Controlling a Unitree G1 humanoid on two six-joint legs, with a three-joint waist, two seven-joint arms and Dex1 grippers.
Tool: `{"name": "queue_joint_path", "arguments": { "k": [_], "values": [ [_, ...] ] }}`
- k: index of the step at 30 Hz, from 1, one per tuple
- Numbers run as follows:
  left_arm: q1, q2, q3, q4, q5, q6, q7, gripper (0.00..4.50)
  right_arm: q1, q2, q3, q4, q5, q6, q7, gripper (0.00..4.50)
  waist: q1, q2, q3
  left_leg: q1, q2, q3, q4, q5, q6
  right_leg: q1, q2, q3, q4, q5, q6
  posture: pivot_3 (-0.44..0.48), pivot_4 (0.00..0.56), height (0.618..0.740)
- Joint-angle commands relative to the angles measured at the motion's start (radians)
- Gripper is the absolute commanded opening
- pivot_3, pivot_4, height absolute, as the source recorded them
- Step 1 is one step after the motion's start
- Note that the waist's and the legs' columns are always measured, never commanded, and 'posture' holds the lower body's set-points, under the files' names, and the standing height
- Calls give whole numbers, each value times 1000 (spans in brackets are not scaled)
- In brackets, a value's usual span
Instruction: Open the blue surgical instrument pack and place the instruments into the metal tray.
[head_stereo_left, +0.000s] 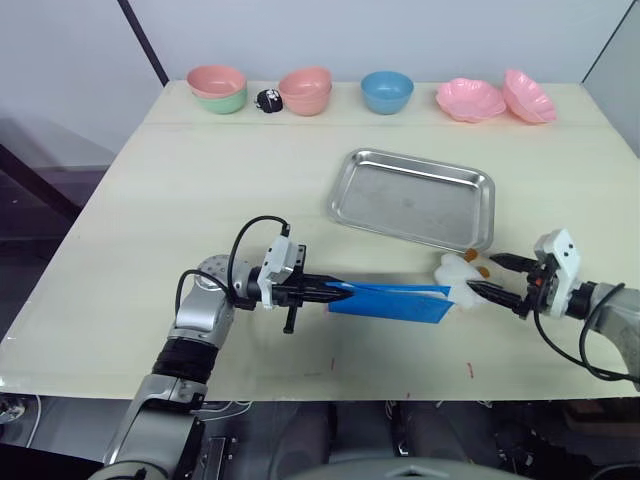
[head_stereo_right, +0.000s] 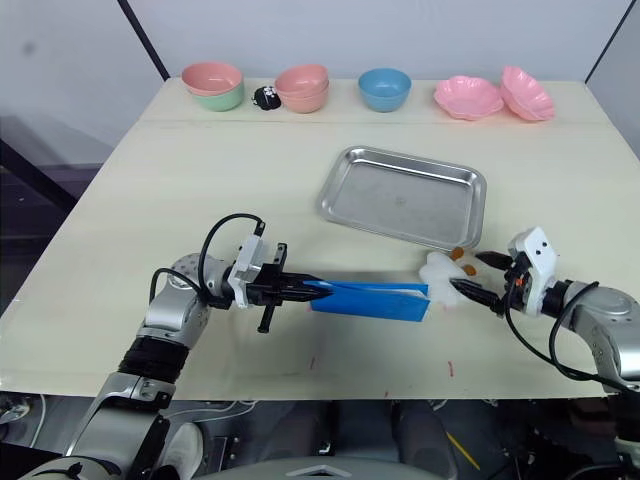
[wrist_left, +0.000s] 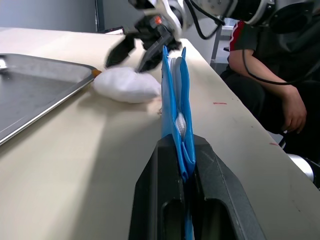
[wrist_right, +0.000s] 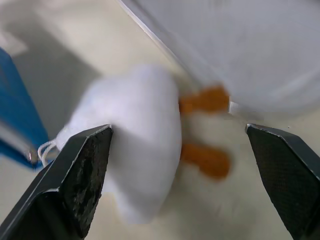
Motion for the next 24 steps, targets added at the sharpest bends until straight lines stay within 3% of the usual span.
{"name": "queue_joint_path", "arguments": {
  "k": [1, 4, 6, 9, 13, 19, 24],
  "values": [
    [8, 11, 17, -52, -14, -5, 7, 0, 16, 19, 1, -39, 19, 34, -19, 4450, 0, 0, 0, 0, 0, 0, 0, 0, 0, 0, 0, 0, 0, 0, 0, 0, 150, 740],
    [9, 10, 18, -57, -6, -15, 19, 0, 10, 40, -20, -41, 29, 29, -36, 3668, 0, 0, 0, 0, 0, 0, 0, 0, 0, 0, 0, 0, 0, 0, 0, 0, 150, 740],
    [7, 11, 18, -59, -7, -13, 25, 0, 11, 36, -23, -41, 28, 27, -36, 2838, 1, 0, 0, 0, 0, 0, 0, 0, 0, 0, 0, 0, 0, 0, 0, 0, 150, 740],
    [2, 8, 17, -53, -1, -21, 37, 0, 15, 49, -54, -55, 86, 50, -23, 1185, 1, 0, 0, 0, 0, 0, 0, 0, 0, 0, 0, 0, 0, 0, 0, 0, 150, 740],
    [-13, -10, 18, -44, 25, -41, 95, 0, 33, 52, -160, -77, 188, 73, -18, 11, 3, 0, 0, 0, 0, 0, 0, 0, 0, 0, 0, 0, 0, 0, 0, 0, 150, 740],
    [-13, -31, 5, -72, 66, -55, 184, 0, 59, 47, -326, -127, 348, 106, -21, 11, 2, 0, 0, -1, 0, -1, 0, 0, 0, 0, 0, 0, 0, 0, 0, 0, 150, 740],
    [-49, -38, -22, -61, 104, -65, 203, 0, 28, 28, -369, -138, 408, 110, -12, 11, 2, 0, 0, 0, 0, 0, 0, 0, 0, 0, 0, 0, 0, 0, 0, 0, 150, 740]
  ]
}}
